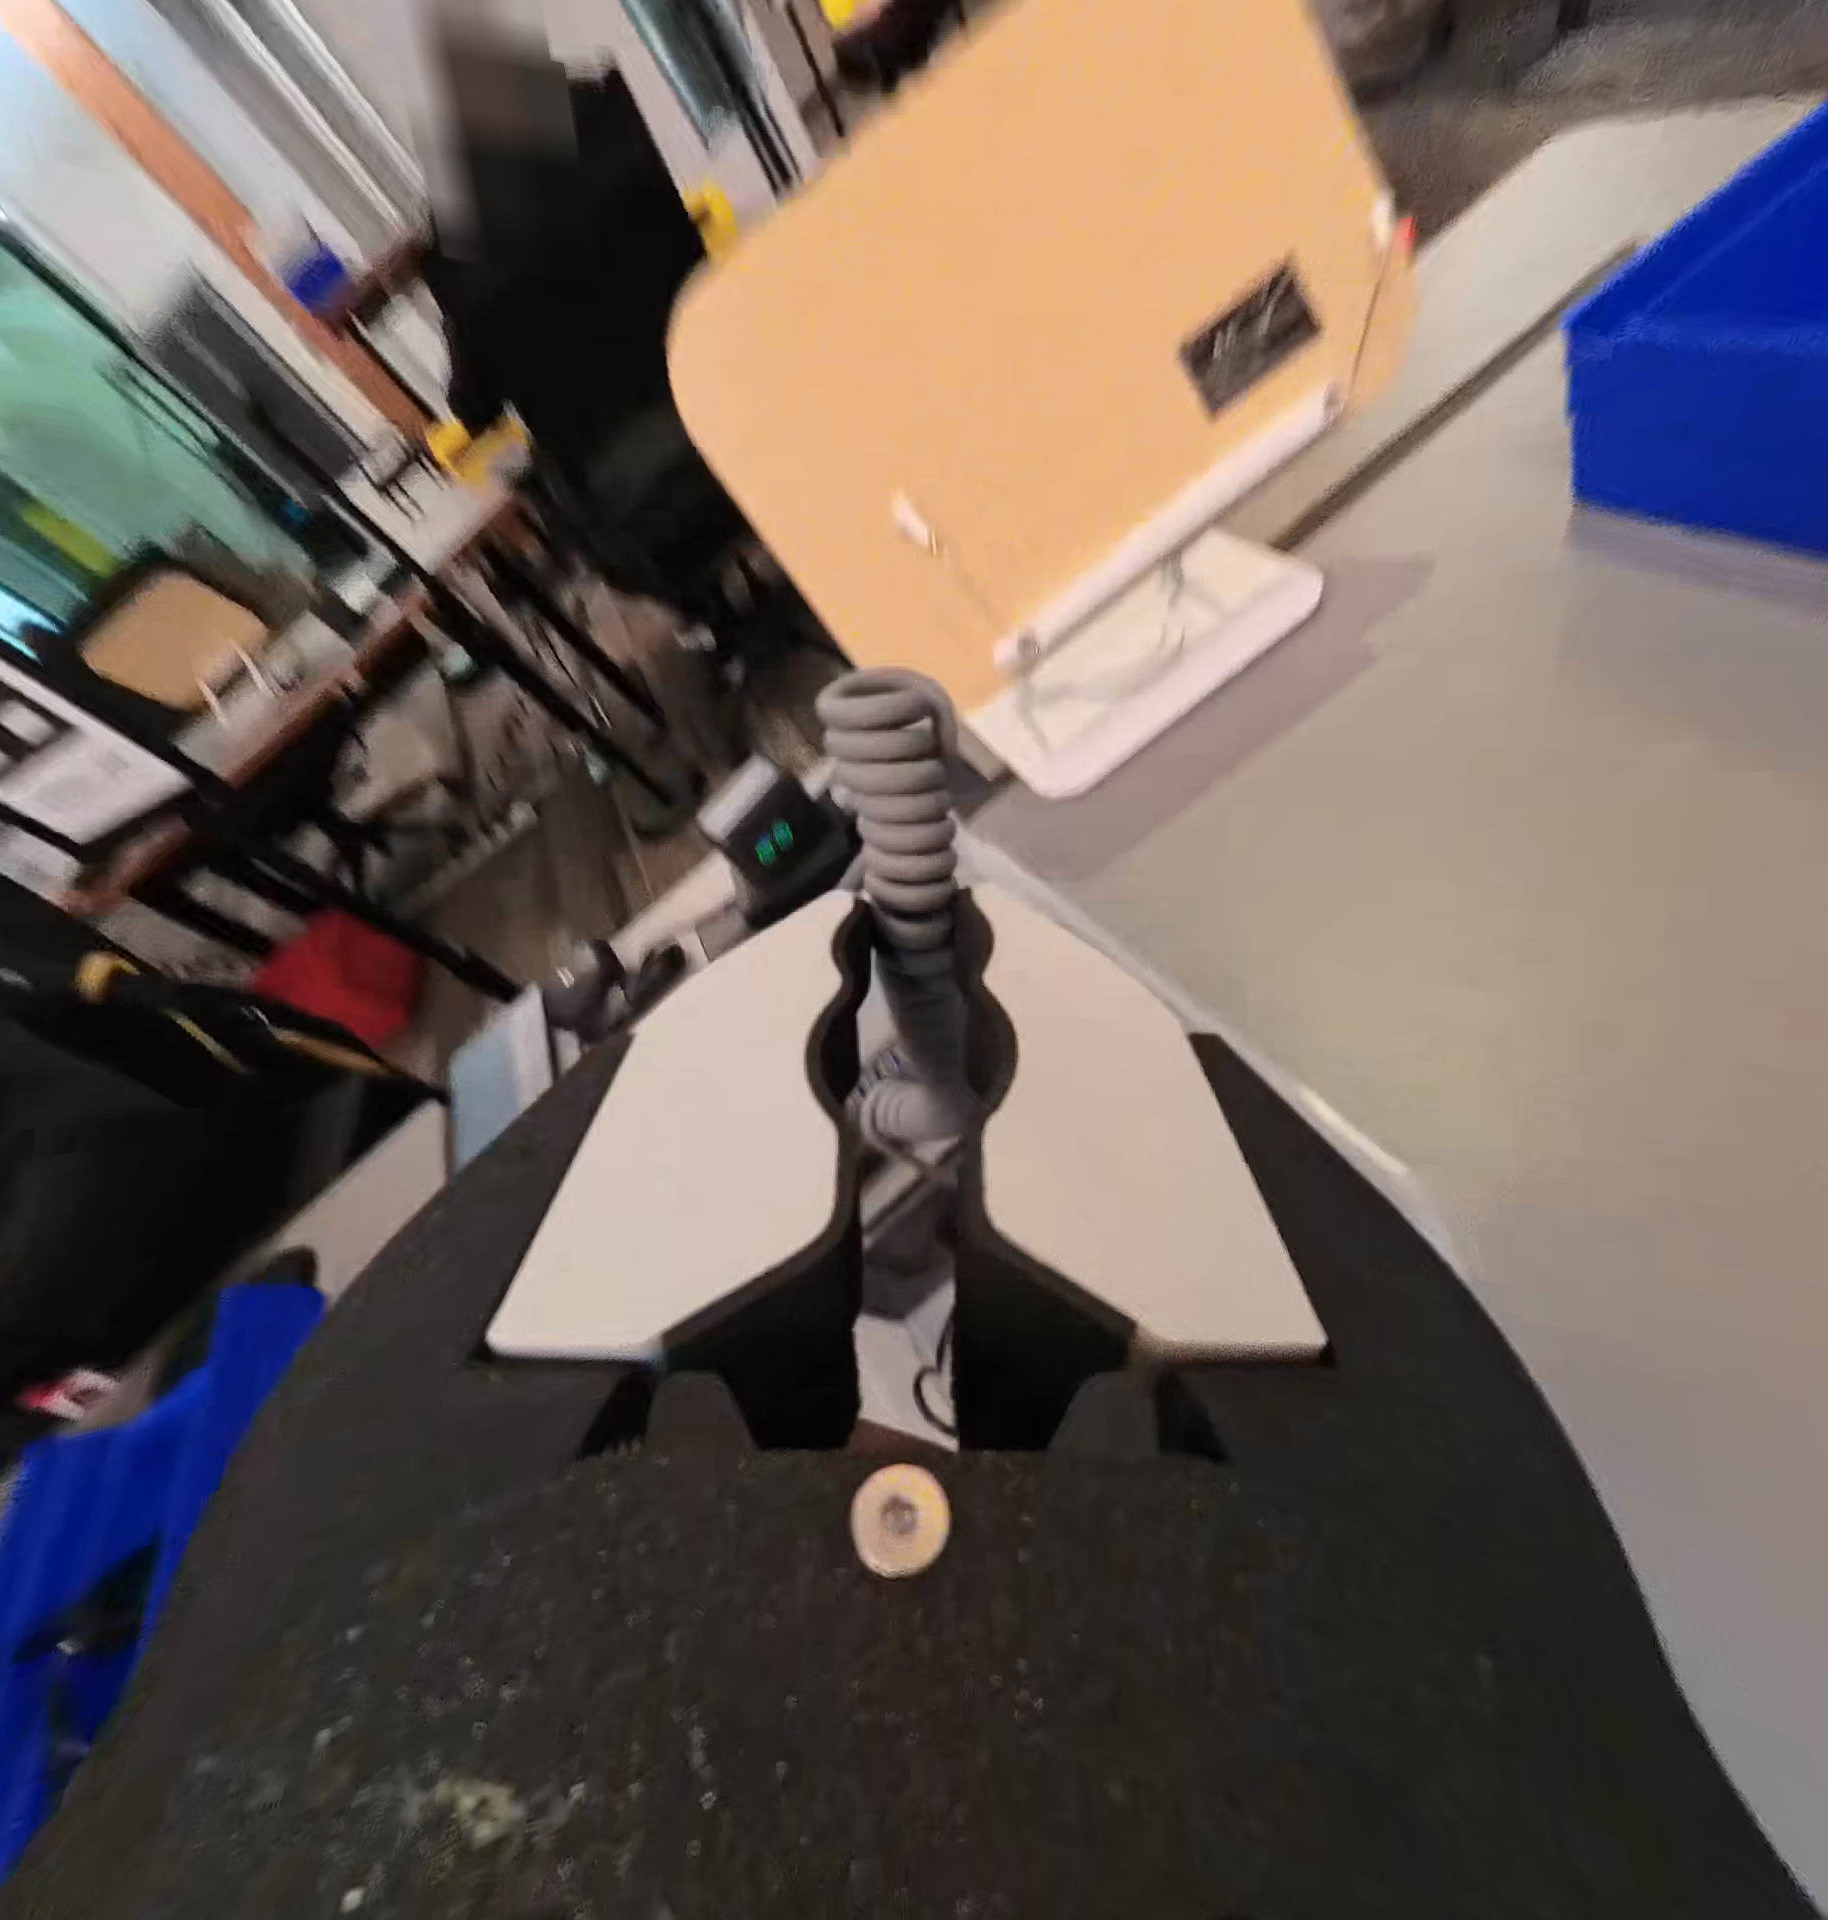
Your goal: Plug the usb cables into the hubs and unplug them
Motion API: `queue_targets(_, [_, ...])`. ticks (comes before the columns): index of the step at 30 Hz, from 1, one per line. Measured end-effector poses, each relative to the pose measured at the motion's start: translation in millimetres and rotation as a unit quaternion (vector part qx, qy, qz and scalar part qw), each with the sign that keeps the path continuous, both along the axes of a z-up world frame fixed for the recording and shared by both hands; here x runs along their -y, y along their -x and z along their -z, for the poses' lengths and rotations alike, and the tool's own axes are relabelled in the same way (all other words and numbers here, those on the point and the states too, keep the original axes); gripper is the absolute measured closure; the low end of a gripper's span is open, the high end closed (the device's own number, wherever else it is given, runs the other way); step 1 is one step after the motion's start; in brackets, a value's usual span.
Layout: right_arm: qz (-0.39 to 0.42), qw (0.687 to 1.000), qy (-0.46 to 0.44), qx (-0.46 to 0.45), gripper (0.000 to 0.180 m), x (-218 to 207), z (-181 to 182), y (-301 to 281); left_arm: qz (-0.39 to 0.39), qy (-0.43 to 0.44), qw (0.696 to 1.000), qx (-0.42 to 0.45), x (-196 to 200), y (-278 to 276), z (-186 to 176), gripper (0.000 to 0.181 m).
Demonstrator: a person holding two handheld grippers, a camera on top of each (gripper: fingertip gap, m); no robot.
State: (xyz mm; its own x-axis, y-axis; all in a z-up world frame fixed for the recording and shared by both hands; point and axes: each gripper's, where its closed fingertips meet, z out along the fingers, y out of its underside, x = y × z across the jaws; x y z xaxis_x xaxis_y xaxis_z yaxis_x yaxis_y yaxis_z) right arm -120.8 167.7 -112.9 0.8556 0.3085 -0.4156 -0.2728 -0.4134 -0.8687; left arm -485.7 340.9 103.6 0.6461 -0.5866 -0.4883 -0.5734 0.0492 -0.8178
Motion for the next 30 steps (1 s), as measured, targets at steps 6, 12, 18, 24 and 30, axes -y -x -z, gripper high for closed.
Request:
queue_targets(6, [-0.007, 1.0, -0.009, 0.015, 0.146, 1, -3, 6, 0.111, -0.093, 0.989, 0.035, 74, -76, -78, 0.165])
queue_targets(12, [-0.003, 1.0, -0.01, 0.001, 0.146, 3, -5, 2, 0.173, -0.083, 0.981, 0.018, 94, -126, -72, 0.166])
queue_targets(18, [0.008, 1.0, -0.01, 0.007, 0.146, 7, -5, -5, 0.307, 0.01, 0.95, -0.051, 117, -165, 11, 0.166])
queue_targets(24, [0.01, 1.0, -0.01, 0.015, 0.146, 10, -4, -6, 0.348, 0.137, 0.906, -0.199, 136, -193, 171, 0.166])
queue_targets(30, [0.014, 1.0, -0.006, 0.024, 0.146, 11, -2, -8, 0.329, 0.144, 0.89, -0.281, 150, -200, 249, 0.165])
